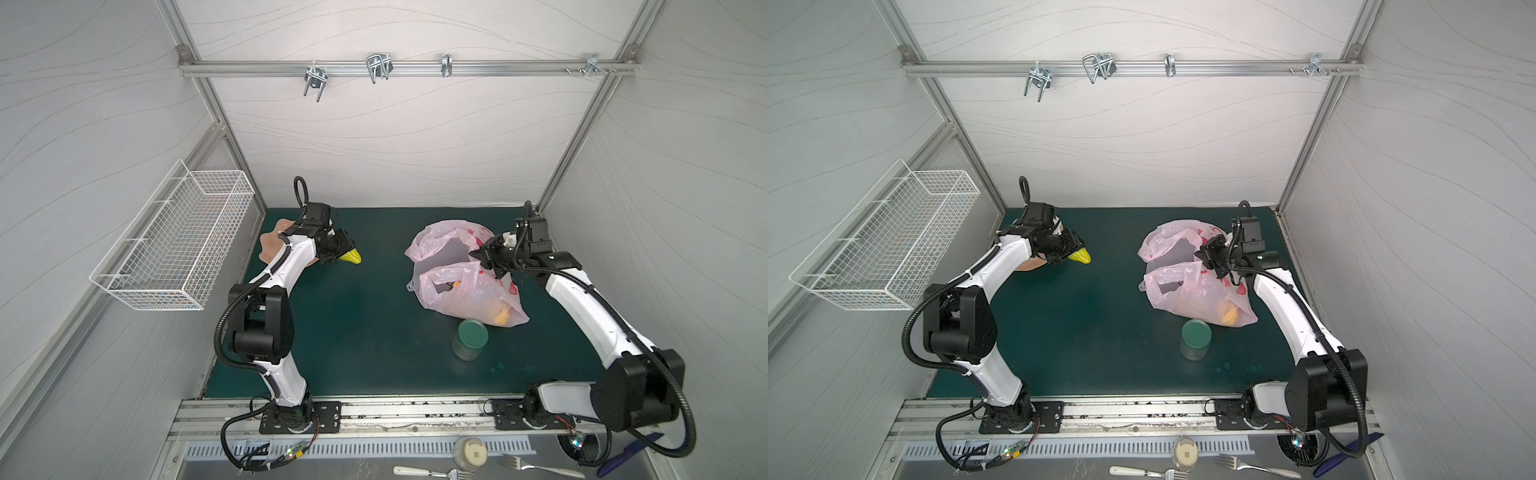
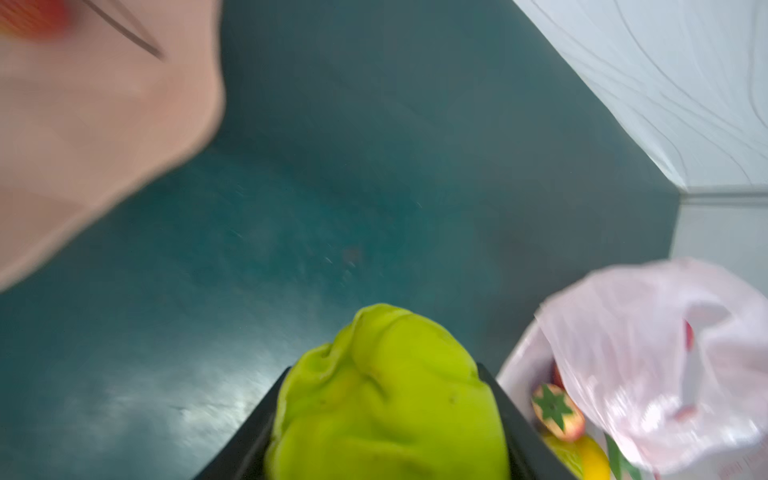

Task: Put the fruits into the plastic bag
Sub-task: 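Lift the green pear out of the bowl with the left gripper, then carry the green pear with the left gripper into the bag mouth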

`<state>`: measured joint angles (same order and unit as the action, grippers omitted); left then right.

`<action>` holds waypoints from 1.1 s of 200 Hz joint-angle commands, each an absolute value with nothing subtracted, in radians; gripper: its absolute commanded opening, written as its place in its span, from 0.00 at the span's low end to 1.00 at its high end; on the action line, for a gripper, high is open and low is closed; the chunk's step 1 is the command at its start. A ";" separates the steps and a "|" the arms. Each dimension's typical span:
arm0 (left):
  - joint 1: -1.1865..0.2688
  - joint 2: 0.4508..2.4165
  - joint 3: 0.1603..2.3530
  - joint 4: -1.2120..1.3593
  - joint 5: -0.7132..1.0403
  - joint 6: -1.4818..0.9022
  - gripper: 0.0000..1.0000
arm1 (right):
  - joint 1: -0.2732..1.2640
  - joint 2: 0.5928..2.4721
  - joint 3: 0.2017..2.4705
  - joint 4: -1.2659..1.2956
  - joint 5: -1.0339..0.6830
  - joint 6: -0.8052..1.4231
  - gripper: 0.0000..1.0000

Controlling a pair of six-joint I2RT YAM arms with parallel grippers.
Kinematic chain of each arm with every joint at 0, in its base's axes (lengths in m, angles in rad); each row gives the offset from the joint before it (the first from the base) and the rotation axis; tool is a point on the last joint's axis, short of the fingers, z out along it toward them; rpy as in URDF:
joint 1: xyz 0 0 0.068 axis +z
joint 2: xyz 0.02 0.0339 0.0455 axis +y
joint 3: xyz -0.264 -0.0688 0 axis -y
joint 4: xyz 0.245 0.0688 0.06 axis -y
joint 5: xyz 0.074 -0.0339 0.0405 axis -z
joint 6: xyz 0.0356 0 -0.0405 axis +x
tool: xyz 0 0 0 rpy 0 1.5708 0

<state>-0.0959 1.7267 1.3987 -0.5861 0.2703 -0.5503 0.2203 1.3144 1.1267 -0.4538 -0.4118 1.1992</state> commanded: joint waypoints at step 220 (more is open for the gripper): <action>-0.527 1.758 1.479 -0.357 0.293 -0.693 0.25 | 0.208 1.277 1.126 -0.449 -0.425 1.200 0.00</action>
<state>-0.4950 1.7233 1.4292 -0.3832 0.3634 -0.6907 0.2138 1.3098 1.1267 -0.4538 -0.4267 1.1984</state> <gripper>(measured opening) 0.595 0.047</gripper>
